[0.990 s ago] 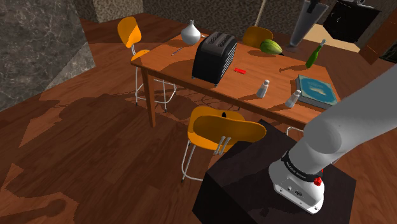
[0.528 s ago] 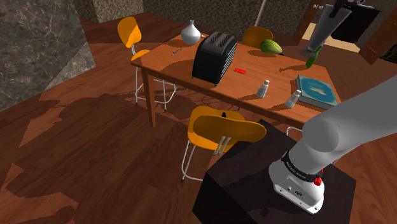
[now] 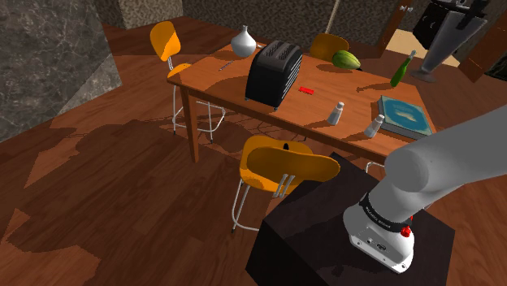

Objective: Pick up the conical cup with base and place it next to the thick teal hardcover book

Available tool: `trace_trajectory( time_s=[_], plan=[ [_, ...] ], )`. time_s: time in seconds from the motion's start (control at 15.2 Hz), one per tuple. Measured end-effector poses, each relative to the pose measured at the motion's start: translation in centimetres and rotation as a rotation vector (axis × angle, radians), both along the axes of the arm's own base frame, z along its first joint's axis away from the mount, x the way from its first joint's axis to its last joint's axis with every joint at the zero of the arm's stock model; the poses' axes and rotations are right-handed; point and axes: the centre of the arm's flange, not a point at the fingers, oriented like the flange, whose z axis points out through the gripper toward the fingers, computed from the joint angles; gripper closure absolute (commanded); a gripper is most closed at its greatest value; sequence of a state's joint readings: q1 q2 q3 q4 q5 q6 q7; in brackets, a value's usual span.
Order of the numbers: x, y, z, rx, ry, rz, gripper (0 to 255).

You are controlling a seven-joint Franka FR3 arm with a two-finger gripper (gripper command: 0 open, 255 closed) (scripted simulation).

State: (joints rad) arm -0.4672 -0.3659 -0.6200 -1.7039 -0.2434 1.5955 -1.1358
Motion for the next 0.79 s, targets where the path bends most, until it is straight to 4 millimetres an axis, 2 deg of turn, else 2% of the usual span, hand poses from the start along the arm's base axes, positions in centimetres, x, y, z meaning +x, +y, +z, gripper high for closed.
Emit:
trace_trajectory(
  time_s=[0.53,0.79],
  plan=[
    [-10.2,-3.0,-0.4,0.000,0.000,-0.001,255],
    [-11.0,-3.0,-2.5,0.000,0.000,0.001,255]
  ],
)
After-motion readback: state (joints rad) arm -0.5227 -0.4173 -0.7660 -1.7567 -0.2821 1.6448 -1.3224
